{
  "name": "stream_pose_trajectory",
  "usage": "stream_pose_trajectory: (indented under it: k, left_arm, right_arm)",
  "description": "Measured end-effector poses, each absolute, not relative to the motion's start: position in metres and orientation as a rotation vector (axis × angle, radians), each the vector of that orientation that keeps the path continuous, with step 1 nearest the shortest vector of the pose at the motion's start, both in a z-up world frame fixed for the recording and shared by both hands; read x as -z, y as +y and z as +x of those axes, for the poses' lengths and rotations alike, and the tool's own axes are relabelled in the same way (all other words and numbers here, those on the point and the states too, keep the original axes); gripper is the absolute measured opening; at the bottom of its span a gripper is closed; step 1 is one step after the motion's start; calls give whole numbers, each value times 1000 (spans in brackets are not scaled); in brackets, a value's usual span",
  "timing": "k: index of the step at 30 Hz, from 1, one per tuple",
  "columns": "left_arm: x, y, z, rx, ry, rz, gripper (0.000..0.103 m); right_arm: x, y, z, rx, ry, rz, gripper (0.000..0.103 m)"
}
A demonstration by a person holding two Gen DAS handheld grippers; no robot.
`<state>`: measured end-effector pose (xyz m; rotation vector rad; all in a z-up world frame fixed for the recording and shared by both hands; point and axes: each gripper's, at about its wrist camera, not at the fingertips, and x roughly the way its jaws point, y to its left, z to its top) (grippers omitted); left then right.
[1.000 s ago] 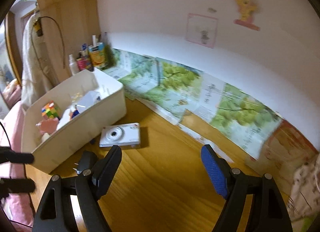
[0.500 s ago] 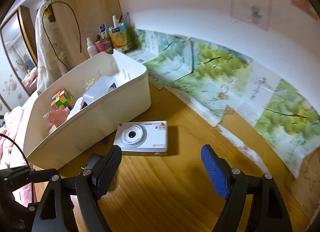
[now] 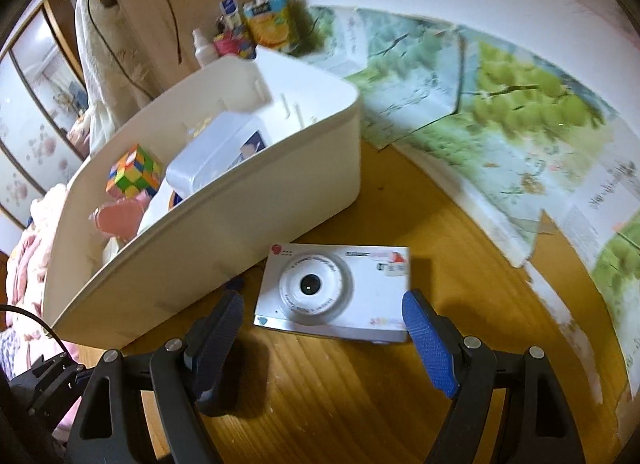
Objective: Organize rigid objects
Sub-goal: 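Grasp the black charger plug with the left tool while the right tool grasps the white device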
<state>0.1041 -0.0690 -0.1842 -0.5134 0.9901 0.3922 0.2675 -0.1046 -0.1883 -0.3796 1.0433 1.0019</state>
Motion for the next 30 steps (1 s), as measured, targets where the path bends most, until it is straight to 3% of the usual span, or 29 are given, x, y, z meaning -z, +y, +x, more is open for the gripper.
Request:
stream_pose_trajectory:
  k: [6,16,22,30]
  left_arm:
    - [186,-70,116,-378,978,-513,82]
    - [190,-76,128,-364,966,-448,82]
    - [194,-82,135,-378,964,-385,82]
    - [197,-83,137,-398,955,-349,82]
  right_arm:
    - [190,-91,262,-1000,1024,-463,89]
    - [192,-83,262,-906,1016,-506,89]
    - [202,-74,257,-887,1012,-603,99]
    - [220,-73,264,-874,1057,-607,99]
